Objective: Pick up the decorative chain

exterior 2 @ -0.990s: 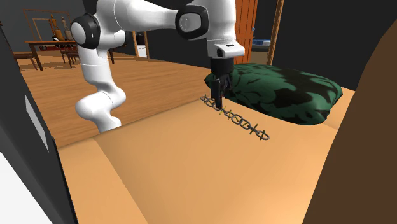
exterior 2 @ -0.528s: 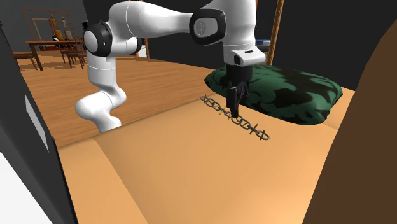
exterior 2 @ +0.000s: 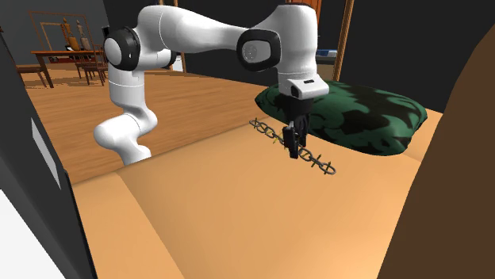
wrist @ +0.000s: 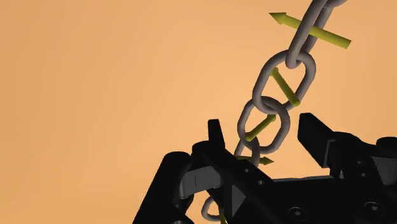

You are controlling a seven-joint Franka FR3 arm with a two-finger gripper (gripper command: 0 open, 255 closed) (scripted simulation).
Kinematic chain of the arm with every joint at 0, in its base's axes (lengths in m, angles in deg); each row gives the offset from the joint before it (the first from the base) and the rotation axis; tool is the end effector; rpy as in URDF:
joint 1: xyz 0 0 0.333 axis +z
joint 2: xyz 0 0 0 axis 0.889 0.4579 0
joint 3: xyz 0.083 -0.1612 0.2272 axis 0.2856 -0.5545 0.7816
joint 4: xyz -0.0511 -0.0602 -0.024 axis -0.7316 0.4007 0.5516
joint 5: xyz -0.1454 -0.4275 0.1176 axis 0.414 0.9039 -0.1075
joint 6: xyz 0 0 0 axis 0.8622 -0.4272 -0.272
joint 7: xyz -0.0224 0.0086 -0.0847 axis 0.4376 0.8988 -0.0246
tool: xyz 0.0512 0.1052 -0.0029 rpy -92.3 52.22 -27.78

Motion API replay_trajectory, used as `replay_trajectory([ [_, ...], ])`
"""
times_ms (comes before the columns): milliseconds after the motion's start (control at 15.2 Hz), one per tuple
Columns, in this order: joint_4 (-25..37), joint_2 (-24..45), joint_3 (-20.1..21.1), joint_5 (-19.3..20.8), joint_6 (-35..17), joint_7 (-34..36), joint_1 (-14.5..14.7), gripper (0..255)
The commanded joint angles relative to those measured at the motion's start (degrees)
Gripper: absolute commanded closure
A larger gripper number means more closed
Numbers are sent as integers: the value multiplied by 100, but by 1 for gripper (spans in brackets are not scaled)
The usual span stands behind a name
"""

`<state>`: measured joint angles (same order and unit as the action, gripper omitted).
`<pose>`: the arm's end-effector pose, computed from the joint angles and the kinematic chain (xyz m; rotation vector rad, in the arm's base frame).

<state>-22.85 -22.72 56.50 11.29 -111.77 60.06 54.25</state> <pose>0.7070 -0.1614 0.4783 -3.0042 0.5823 -0.1692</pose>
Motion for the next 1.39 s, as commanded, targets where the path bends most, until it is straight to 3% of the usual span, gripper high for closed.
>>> replay_trajectory([
  [0,-19,-3,1,0,-18,0,2,255],
  [528,0,2,-1,-1,-4,-2,-1,255],
  [1320,1147,154,-9,2,989,72,-37,255],
])
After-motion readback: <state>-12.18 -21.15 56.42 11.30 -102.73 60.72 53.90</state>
